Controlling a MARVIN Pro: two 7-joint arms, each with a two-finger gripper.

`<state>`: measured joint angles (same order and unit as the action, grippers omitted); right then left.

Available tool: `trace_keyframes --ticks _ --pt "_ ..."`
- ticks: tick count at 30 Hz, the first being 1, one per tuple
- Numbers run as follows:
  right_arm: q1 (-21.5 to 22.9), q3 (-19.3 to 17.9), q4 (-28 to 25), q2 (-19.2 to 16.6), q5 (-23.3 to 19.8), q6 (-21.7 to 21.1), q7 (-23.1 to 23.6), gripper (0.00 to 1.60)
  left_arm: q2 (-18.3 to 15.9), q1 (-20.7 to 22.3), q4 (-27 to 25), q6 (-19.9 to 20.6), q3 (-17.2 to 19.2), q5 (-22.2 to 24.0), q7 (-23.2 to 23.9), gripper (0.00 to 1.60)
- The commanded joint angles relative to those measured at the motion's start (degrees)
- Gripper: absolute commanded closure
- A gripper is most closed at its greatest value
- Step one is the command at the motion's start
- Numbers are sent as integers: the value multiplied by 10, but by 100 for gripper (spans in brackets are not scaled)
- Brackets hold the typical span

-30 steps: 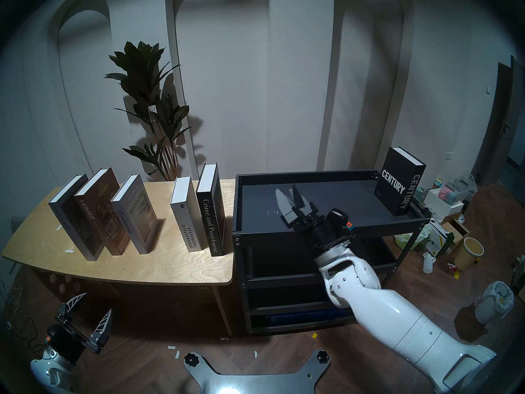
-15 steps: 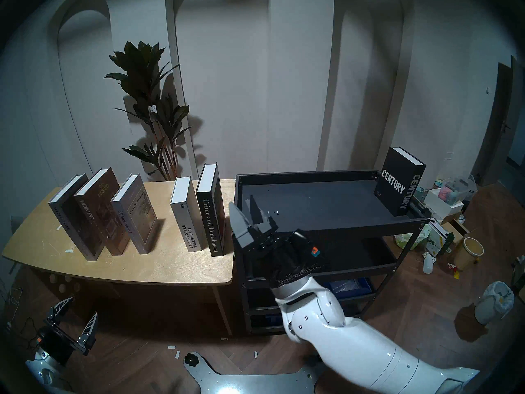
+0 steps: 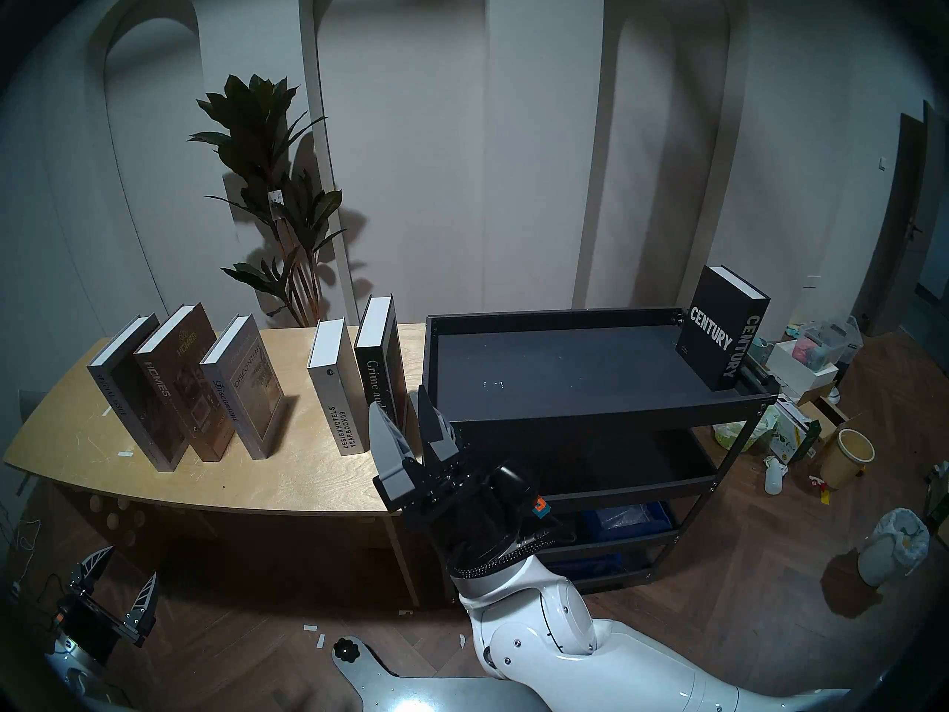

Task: Move the books from the display table onto the shelf, standing them upright with spines facing out and tallest at one end

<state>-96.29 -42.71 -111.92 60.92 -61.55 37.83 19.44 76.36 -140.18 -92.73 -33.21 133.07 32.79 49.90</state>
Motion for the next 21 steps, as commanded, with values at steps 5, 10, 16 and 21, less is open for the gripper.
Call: trace_keyframes --ticks 5,10,16,21 --pt "18 0 21 49 61 26 -58 0 -8 -4 -2 -4 14 12 13 0" --pt "31 4 40 67 83 24 -87 0 -9 -4 -1 -5 16 16 20 0" --pt "59 15 66 94 122 21 -124 0 -10 -4 1 -5 18 22 30 0" --pt "80 29 81 106 153 18 -146 0 -11 -4 2 -6 20 26 37 0"
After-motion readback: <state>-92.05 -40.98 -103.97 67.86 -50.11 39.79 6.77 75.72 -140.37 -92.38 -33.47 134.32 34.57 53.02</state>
